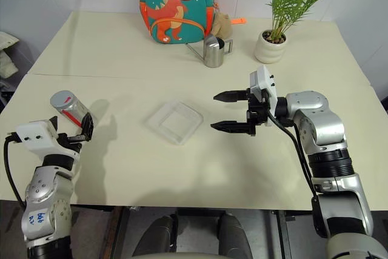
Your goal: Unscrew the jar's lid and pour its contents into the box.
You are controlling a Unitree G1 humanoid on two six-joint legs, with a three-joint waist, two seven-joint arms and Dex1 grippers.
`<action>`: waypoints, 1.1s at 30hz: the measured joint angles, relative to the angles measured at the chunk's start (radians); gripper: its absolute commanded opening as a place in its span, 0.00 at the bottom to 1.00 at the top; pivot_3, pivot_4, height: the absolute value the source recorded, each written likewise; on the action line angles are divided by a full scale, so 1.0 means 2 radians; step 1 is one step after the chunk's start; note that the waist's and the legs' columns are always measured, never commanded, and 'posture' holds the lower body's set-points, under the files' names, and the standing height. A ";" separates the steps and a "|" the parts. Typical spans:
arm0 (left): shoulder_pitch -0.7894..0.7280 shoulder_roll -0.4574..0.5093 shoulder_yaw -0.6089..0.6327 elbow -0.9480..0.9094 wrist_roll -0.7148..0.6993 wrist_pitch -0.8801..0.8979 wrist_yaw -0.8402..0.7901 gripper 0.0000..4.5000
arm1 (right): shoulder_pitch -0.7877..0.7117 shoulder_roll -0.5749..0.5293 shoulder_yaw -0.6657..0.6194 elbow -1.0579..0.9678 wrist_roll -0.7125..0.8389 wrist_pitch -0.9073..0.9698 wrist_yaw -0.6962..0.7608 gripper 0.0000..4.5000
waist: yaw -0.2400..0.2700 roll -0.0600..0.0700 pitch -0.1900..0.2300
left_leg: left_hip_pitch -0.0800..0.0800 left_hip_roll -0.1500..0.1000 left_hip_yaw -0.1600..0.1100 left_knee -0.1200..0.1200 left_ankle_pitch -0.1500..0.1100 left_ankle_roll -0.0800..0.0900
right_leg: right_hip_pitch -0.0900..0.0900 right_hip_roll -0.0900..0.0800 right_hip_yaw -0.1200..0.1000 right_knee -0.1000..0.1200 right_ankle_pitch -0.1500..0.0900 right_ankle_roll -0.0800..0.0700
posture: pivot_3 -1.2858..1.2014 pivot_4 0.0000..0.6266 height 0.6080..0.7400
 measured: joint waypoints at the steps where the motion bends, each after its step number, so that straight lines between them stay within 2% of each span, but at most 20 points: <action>1: -0.007 0.001 -0.004 0.014 0.003 -0.006 -0.001 0.99 | 0.000 0.000 0.000 -0.001 0.000 0.000 -0.001 1.00 | 0.000 0.000 0.000 | 0.000 0.000 0.000 0.000 0.000 0.000 | 0.000 0.000 0.000 0.000 0.000 0.000 | 0.52 0.24 1.00; 8: -0.058 0.006 -0.008 0.088 0.017 -0.030 0.001 0.99 | 0.008 0.000 -0.003 -0.012 -0.001 0.000 -0.008 1.00 | 0.001 0.000 0.000 | 0.000 0.000 0.000 0.000 0.000 0.000 | 0.000 0.000 0.000 0.000 0.000 0.000 | 0.52 0.24 1.00; 16: -0.076 0.017 -0.008 0.132 0.021 -0.060 0.000 0.99 | 0.015 -0.002 -0.014 -0.020 -0.003 0.000 -0.016 1.00 | 0.000 0.000 0.000 | 0.000 0.000 0.000 0.000 0.000 0.000 | 0.000 0.000 0.000 0.000 0.000 0.000 | 0.52 0.24 1.00; 20: -0.077 0.021 -0.011 0.139 0.023 -0.074 -0.003 0.80 | 0.016 -0.002 -0.014 -0.021 -0.003 0.001 -0.018 1.00 | 0.001 0.000 0.000 | 0.000 0.000 0.000 0.000 0.000 0.000 | 0.000 0.000 0.000 0.000 0.000 0.000 | 0.52 0.24 1.00; 25: -0.078 0.021 -0.017 0.149 0.025 -0.094 -0.014 0.44 | 0.016 -0.003 -0.014 -0.022 -0.004 0.001 -0.019 1.00 | 0.001 0.000 0.000 | 0.000 0.000 0.000 0.000 0.000 0.000 | 0.000 0.000 0.000 0.000 0.000 0.000 | 0.52 0.24 1.00; 26: -0.078 0.021 -0.017 0.149 0.025 -0.095 -0.016 0.41 | 0.016 -0.003 -0.014 -0.023 -0.004 0.001 -0.020 1.00 | 0.001 0.000 0.000 | 0.000 0.000 0.000 0.000 0.000 0.000 | 0.000 0.000 0.000 0.000 0.000 0.000 | 0.52 0.24 1.00; 33: -0.075 0.025 -0.018 0.148 0.019 -0.095 -0.033 0.41 | 0.025 -0.009 -0.018 -0.050 -0.003 0.003 -0.034 1.00 | 0.000 0.000 0.000 | 0.000 0.000 0.000 0.000 0.000 0.000 | 0.000 0.000 0.000 0.000 0.000 0.000 | 0.52 0.24 1.00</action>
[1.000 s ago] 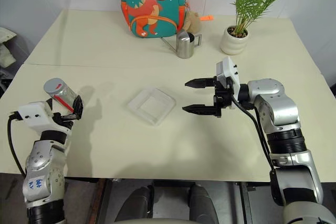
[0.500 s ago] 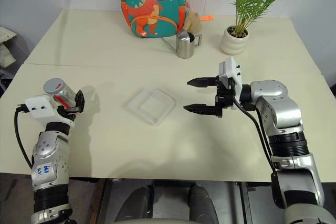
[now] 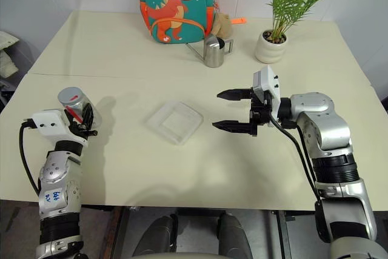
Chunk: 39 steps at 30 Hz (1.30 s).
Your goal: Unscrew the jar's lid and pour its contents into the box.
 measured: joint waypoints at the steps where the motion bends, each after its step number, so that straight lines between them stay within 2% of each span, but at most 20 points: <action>1: 0.000 0.003 0.000 -0.002 -0.007 0.002 -0.011 0.41 | 0.001 0.000 -0.001 -0.007 0.000 0.002 -0.006 1.00 | 0.000 0.000 0.000 | 0.000 0.000 0.000 0.000 0.000 0.000 | 0.000 0.000 0.000 0.000 0.000 0.000 | 0.52 0.24 1.00; 8: -0.008 0.066 -0.020 -0.055 -0.095 0.057 -0.147 0.41 | 0.004 0.016 -0.002 -0.084 0.001 0.041 -0.097 1.00 | 0.000 0.000 0.000 | 0.000 0.000 0.000 0.000 0.000 0.000 | 0.000 0.000 0.000 0.000 0.000 0.000 | 0.52 0.24 1.00; 11: -0.037 0.091 -0.043 -0.064 -0.140 0.098 -0.212 0.41 | 0.007 0.036 0.000 -0.142 0.010 0.078 -0.148 1.00 | 0.000 0.000 0.000 | 0.000 0.000 0.000 0.000 0.000 0.000 | 0.000 0.000 0.000 0.000 0.000 0.000 | 0.52 0.24 1.00; 16: -0.092 0.107 -0.060 -0.063 -0.191 0.151 -0.272 0.41 | 0.007 0.069 0.002 -0.217 0.022 0.137 -0.234 1.00 | -0.001 0.000 0.000 | -0.001 0.000 -0.001 0.000 0.000 0.000 | 0.000 0.000 0.000 0.000 0.000 0.000 | 0.52 0.24 1.00; 24: -0.160 0.120 -0.134 -0.041 -0.198 0.188 -0.373 0.41 | -0.033 0.171 0.026 -0.257 0.012 0.215 -0.401 1.00 | -0.008 0.000 0.000 | -0.001 0.000 -0.001 -0.001 0.000 0.000 | -0.001 0.000 -0.001 0.001 0.000 -0.001 | 0.52 0.24 1.00; 27: -0.171 0.120 -0.152 -0.035 -0.196 0.189 -0.398 0.41 | -0.042 0.191 0.032 -0.260 0.004 0.232 -0.441 1.00 | -0.012 0.000 0.000 | -0.001 0.000 -0.001 -0.001 0.001 0.000 | -0.001 0.000 0.000 0.001 0.000 -0.001 | 0.52 0.24 1.00; 39: -0.188 0.123 -0.185 -0.015 -0.172 0.193 -0.448 0.41 | -0.051 0.207 0.051 -0.279 0.012 0.287 -0.467 1.00 | -0.013 0.000 0.000 | -0.001 0.000 -0.001 -0.002 0.001 0.000 | -0.002 0.000 0.000 0.001 0.000 -0.001 | 0.52 0.24 1.00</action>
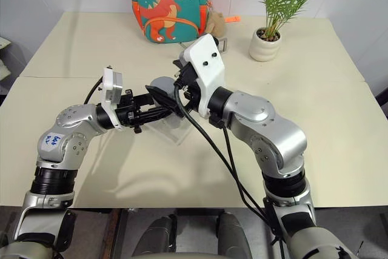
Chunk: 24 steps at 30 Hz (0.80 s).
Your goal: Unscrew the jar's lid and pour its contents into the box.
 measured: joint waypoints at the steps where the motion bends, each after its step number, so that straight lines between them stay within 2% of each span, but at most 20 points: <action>1: 0.000 0.000 0.000 0.000 0.002 0.000 -0.001 0.41 | -0.001 0.001 0.001 0.000 0.000 0.004 0.000 1.00 | 0.000 0.000 0.000 | 0.000 0.000 0.000 0.000 0.000 0.000 | 0.000 0.000 0.000 0.000 0.000 0.000 | 0.52 0.24 1.00; 24: 0.000 -0.007 0.002 0.000 0.013 -0.045 -0.009 0.41 | -0.002 0.006 0.016 0.000 0.000 0.005 0.000 1.00 | 0.000 0.000 0.000 | 0.000 0.000 0.000 0.000 0.000 0.000 | 0.000 0.000 0.000 0.000 0.000 0.000 | 0.52 0.24 1.00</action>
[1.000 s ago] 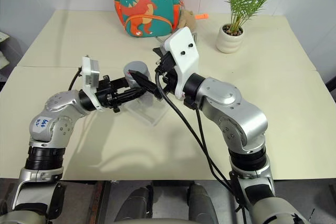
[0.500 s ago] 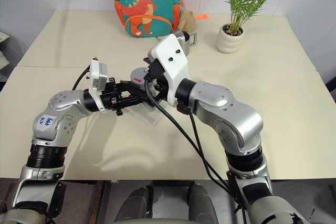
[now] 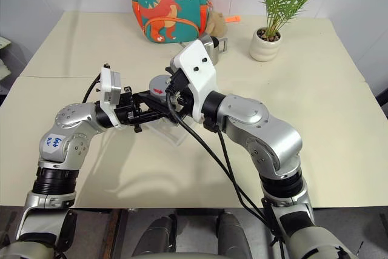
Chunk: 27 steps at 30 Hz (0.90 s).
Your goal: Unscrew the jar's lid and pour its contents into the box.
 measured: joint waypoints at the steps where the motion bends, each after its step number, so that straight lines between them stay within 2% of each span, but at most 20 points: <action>1: 0.000 0.000 0.000 0.000 0.000 -0.001 0.000 0.41 | -0.001 0.000 0.000 0.002 -0.001 0.000 0.000 1.00 | 0.000 0.000 0.000 | 0.000 0.000 0.000 0.000 0.000 0.000 | 0.000 0.000 0.000 0.000 0.000 0.000 | 0.52 0.24 1.00; 3: 0.000 -0.001 0.000 0.000 0.000 -0.003 0.000 0.41 | -0.001 0.001 0.000 0.003 -0.003 0.000 0.000 1.00 | 0.000 0.000 0.000 | 0.000 0.000 0.000 0.000 0.000 0.000 | 0.000 0.000 0.000 0.000 0.000 0.000 | 0.52 0.24 1.00; 6: 0.000 -0.002 0.000 0.000 0.000 -0.004 0.000 0.41 | -0.003 0.003 0.000 0.003 -0.003 0.000 0.000 0.87 | 0.000 0.000 0.000 | 0.000 0.000 0.000 0.000 0.000 0.000 | 0.000 0.000 0.000 0.000 0.000 0.000 | 0.52 0.24 1.00; 10: 0.000 -0.002 0.000 0.000 0.000 -0.006 0.000 0.41 | -0.003 0.004 0.000 0.003 -0.002 0.000 0.004 0.57 | 0.000 0.000 0.000 | 0.000 0.000 0.000 0.000 0.000 0.000 | 0.000 0.000 0.000 0.000 0.000 0.000 | 0.52 0.24 1.00; 20: 0.000 0.001 0.003 -0.002 -0.007 0.000 -0.014 0.41 | -0.002 -0.001 -0.009 0.003 0.011 0.000 0.028 0.57 | 0.000 0.000 0.000 | 0.000 0.000 0.000 0.000 0.000 0.000 | 0.000 0.000 0.000 0.000 0.000 0.000 | 0.52 0.24 1.00; 27: -0.006 0.012 0.001 -0.004 -0.041 0.016 -0.088 0.41 | -0.003 -0.041 -0.026 0.004 0.060 -0.014 0.130 0.57 | 0.000 0.000 0.000 | 0.000 0.000 0.000 0.000 0.000 0.000 | 0.000 0.000 0.000 0.000 0.000 0.000 | 0.52 0.24 1.00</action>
